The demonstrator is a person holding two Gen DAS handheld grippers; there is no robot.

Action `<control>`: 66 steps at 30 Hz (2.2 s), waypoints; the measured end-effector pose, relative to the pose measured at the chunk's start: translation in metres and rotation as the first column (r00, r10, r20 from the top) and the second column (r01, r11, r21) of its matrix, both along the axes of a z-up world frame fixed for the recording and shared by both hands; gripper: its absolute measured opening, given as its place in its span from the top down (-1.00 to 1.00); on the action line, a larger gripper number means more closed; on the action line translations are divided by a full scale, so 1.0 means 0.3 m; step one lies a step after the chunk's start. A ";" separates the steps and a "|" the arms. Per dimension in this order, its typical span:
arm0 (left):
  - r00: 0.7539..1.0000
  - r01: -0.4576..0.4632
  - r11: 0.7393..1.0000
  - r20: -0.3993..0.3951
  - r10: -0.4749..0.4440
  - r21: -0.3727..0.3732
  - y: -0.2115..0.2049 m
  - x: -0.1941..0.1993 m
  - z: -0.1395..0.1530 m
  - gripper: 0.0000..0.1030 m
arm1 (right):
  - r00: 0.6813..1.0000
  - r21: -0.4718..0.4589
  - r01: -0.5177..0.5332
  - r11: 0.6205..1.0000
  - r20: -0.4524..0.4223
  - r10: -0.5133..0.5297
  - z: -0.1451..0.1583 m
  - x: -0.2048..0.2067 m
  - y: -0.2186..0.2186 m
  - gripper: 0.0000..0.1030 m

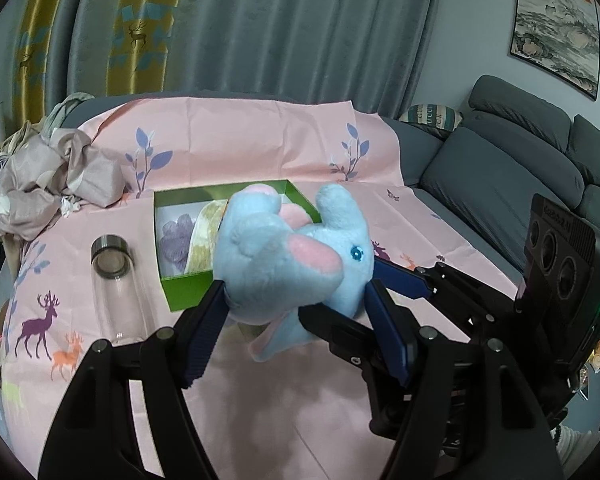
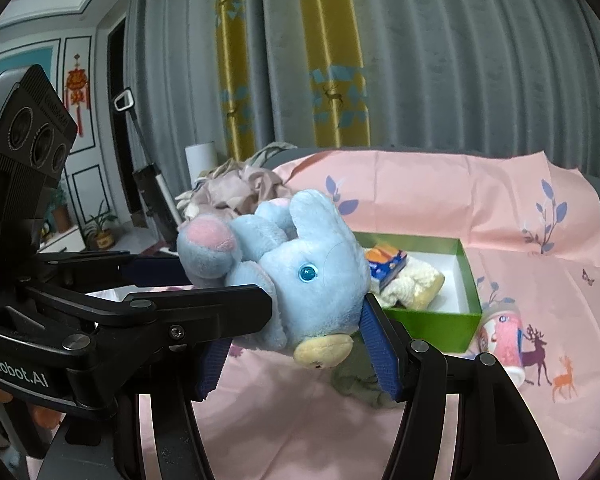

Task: Organize soft objects
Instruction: 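Carry the plush elephant with both grippers over the green box, then lower the elephant into the box and open both grippers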

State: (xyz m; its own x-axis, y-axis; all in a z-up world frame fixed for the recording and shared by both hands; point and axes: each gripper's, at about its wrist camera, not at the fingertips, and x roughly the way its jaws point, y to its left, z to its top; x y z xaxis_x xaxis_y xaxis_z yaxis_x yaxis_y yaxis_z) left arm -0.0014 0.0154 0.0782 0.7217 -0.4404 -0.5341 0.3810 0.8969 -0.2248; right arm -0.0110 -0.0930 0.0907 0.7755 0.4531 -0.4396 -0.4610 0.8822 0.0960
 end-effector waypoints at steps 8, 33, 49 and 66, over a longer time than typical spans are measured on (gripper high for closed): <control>0.999 0.024 1.000 0.029 -0.024 0.009 -0.007 0.167 0.084 -0.33 | 0.999 0.000 0.020 1.000 0.034 -0.020 0.059 0.135 -0.021 -0.23; 0.986 -0.072 0.993 -0.156 0.056 -0.097 0.104 0.711 -0.102 -0.32 | 0.994 -0.033 0.030 0.999 -0.101 -0.033 -0.103 0.675 0.024 -0.23; 0.956 -0.151 0.983 -0.269 0.119 -0.103 0.154 0.780 -0.246 -0.35 | 0.977 -0.180 0.017 0.984 -0.206 -0.055 -0.235 0.764 0.126 -0.24; 0.975 -0.138 0.990 -0.179 0.134 -0.012 0.126 0.685 -0.170 -0.71 | 0.977 -0.274 0.052 0.960 -0.187 -0.106 -0.217 0.665 0.114 -0.26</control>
